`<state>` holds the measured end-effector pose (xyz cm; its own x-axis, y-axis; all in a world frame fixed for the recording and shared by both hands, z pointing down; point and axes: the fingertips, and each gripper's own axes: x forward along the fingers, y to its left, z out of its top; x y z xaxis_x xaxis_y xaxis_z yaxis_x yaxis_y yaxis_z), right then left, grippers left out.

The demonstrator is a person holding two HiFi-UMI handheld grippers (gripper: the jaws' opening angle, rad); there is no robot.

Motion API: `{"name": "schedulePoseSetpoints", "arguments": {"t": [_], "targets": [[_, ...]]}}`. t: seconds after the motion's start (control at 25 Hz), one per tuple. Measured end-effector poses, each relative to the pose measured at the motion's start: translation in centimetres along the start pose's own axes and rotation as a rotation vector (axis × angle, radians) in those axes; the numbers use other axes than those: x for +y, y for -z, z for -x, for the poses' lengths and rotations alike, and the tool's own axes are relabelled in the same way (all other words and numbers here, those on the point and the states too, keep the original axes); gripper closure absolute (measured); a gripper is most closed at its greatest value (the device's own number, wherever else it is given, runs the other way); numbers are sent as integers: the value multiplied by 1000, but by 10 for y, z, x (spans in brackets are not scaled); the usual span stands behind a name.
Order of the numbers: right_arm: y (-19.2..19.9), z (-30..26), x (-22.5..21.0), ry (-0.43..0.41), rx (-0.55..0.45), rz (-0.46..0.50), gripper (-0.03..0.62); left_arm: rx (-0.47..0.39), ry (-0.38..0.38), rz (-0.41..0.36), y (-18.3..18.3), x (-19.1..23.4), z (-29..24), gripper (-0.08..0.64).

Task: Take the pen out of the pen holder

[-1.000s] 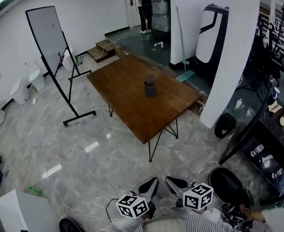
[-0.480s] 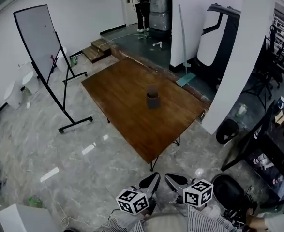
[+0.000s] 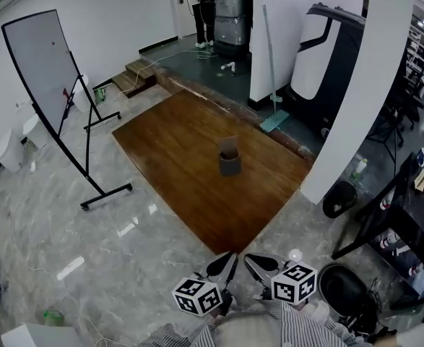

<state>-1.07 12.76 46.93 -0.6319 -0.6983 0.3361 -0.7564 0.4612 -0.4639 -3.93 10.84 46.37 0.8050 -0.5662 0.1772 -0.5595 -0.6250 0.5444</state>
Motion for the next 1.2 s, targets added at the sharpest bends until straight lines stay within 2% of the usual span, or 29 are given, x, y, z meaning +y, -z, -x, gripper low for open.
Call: {"name": "schedulePoseSetpoints", "arguments": {"t": [0.28,0.6,1.2], "targets": [[2,-7,-11,23,6,-36,592,37,6,36,7,9,-13,552],[-6,-23,-31,-4,27,-73,592,64,-21,49,4,23,-35,552],[-94,-86,-117,-92,31,-48,592,32,-93,29,-54,80,-130,552]]}}
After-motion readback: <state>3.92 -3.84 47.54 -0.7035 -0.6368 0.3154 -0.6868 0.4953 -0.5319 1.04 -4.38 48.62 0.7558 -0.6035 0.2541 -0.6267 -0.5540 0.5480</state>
